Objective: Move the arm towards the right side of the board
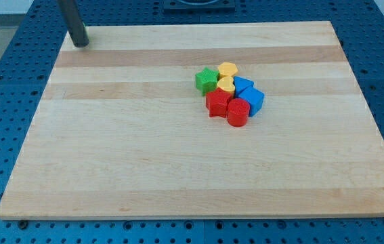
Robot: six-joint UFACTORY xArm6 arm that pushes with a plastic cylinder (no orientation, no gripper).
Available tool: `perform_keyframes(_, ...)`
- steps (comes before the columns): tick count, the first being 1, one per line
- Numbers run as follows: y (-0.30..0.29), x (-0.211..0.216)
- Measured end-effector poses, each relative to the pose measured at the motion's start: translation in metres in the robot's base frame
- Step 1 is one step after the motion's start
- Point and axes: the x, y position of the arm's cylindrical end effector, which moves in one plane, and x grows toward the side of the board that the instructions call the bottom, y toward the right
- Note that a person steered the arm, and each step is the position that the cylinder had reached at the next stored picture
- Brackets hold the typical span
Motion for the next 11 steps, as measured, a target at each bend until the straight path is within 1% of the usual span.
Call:
perform_keyframes(1, -0.006, 0.037)
perform_keyframes(2, 0.026, 0.076)
perform_keyframes(3, 0.052, 0.089)
perform_keyframes(4, 0.07, 0.132)
perform_keyframes(6, 0.177, 0.221)
perform_keyframes(7, 0.25, 0.262)
perform_keyframes(8, 0.333, 0.265)
perform_keyframes(9, 0.389, 0.262)
perform_keyframes(10, 0.425, 0.239)
perform_keyframes(11, 0.433, 0.209)
